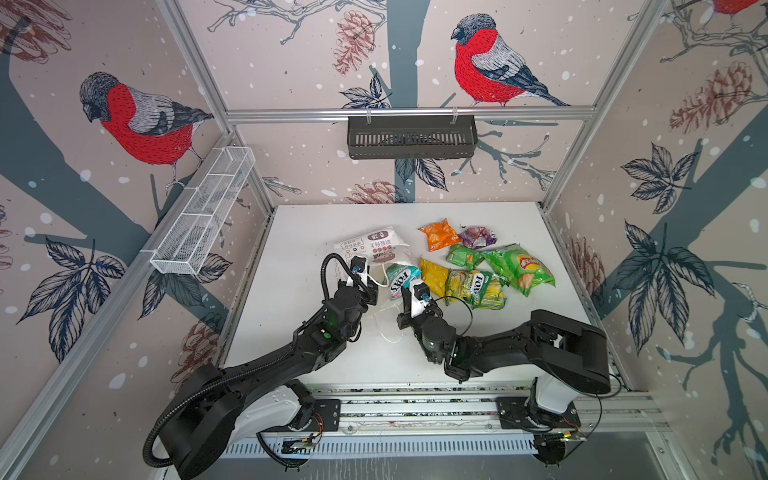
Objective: Take the snacks out of the paper bag
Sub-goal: Pick up the snack from the paper bag, then place the snack at the top-center of the table.
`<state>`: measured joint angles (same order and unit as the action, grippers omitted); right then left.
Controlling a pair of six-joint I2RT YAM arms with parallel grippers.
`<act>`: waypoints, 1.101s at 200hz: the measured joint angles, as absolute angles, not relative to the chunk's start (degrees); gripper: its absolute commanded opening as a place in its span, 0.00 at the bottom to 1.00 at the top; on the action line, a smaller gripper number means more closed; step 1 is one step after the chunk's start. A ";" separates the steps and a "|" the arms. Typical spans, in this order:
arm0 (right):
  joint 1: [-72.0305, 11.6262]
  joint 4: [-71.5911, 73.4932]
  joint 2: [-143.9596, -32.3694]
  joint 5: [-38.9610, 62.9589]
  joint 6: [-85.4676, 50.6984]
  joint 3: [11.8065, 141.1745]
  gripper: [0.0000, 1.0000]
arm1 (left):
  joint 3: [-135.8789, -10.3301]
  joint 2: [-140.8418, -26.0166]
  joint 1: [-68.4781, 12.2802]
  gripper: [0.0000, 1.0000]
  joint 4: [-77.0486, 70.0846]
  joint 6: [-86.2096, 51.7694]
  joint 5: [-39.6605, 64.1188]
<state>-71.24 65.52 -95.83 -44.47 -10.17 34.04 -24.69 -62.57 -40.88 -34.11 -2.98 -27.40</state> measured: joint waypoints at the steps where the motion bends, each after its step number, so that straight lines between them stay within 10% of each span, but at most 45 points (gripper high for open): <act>1: -71.42 65.71 -95.61 -44.60 -10.11 33.87 0.00 | -24.67 -62.54 -40.86 0.00 -34.09 -2.98 -27.42; 138: -72.18 60.86 -66.13 -51.57 -10.76 23.46 0.00 | -24.36 -63.07 -39.11 0.00 -35.00 -2.94 -28.58; 220: -50.65 42.15 -56.64 -42.24 -24.71 22.87 0.00 | -23.44 -62.19 -39.05 0.00 -32.77 -3.92 -28.67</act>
